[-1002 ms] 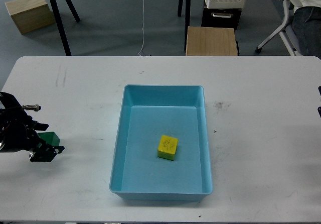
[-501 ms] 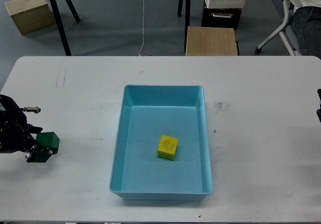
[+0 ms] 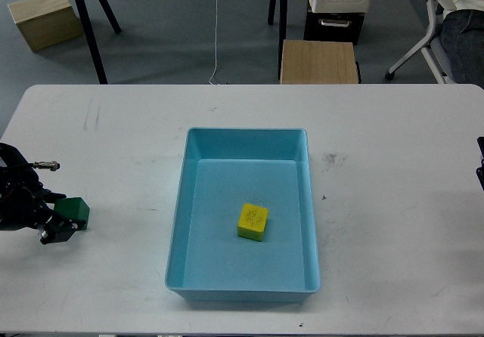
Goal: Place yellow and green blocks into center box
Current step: 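Close the left gripper on the green cube and lift it, then carry the green cube with the left gripper over the yellow cube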
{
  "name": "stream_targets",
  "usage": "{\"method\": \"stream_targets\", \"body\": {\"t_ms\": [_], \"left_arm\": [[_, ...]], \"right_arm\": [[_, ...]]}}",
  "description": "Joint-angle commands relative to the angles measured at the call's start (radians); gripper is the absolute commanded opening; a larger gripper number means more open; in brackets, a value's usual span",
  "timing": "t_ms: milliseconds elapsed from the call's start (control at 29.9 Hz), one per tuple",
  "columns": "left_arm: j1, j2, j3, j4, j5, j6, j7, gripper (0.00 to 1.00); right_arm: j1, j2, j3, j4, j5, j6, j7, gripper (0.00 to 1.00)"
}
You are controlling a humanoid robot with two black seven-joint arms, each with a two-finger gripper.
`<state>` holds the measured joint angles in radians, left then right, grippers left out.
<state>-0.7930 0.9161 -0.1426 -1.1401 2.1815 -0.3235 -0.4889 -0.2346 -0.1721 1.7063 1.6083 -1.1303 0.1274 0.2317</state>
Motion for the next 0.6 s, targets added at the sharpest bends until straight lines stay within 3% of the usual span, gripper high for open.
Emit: {"method": "stream_targets", "body": {"t_ms": [0,267,568], "left_arm": [[-0.026,0.004,-0.002,-0.004,0.000,0.001,0.000,0.49],[-0.208,0.078,-0.006,-0.032,0.000,0.003,0.000,0.44],[-0.408,0.155,-0.008,-0.315,-0.031,-0.012,0.000,0.41]], "right_arm": [[0.000,0.002,-0.002,-0.001,0.000,0.000,0.000,0.96],[-0.049,-0.006,-0.025,0.001,0.000,0.000,0.000,0.96],[-0.146,-0.012,-0.011,-0.005,0.000,-0.003,0.001,0.97]]}}
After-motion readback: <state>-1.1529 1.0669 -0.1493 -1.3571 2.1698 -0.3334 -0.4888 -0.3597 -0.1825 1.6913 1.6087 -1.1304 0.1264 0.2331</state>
